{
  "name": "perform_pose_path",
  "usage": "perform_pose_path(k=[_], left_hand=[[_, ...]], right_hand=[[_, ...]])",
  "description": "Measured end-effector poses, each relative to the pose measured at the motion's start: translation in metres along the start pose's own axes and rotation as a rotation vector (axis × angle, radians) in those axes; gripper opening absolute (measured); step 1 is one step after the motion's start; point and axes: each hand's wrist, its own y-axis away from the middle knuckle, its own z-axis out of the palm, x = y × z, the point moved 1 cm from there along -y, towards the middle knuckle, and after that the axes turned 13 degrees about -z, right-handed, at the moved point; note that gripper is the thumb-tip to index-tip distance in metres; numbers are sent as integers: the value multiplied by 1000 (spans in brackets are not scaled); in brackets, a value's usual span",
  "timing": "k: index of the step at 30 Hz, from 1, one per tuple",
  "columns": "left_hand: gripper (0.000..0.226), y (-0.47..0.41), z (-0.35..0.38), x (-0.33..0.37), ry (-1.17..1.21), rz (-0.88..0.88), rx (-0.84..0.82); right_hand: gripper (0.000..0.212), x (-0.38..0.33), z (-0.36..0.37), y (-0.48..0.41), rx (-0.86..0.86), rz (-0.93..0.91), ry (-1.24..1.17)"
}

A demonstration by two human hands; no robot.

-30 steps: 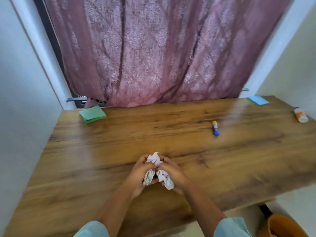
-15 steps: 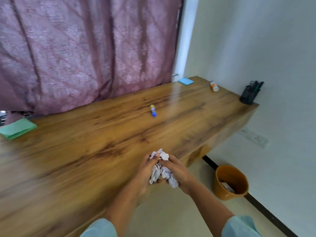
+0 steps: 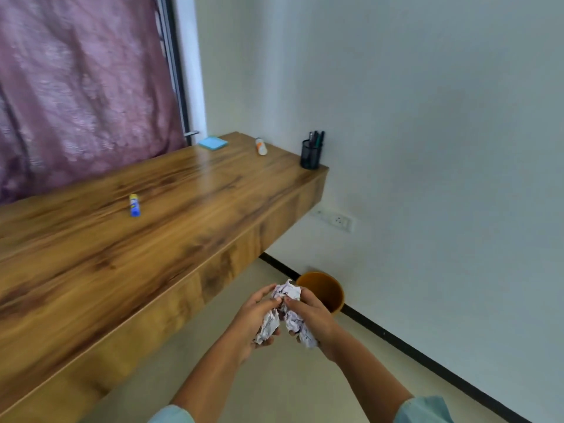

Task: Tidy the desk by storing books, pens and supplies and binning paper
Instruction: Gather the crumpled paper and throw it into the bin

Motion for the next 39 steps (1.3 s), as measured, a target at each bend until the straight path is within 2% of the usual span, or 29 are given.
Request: perform_pose_path(k=[9, 13, 20, 27, 33, 39], left_hand=[[16, -42, 77, 16, -58, -65, -53], [21, -76, 100, 23, -55, -95, -50], [26, -159, 116, 52, -40, -133, -27], [24, -275, 130, 95, -101, -264, 2], [17, -356, 148, 107, -155, -350, 128], [22, -447, 158, 83, -184, -401, 273]], right_hand=[[23, 8, -75, -8, 104, -11, -25], [27, 14, -101, -32, 128, 9, -34], [38, 27, -145, -109, 107, 54, -40], [54, 61, -198, -212, 91, 205, -40], [57, 94, -239, -266, 153, 339, -114], [55, 153, -275, -322, 220, 442, -136]])
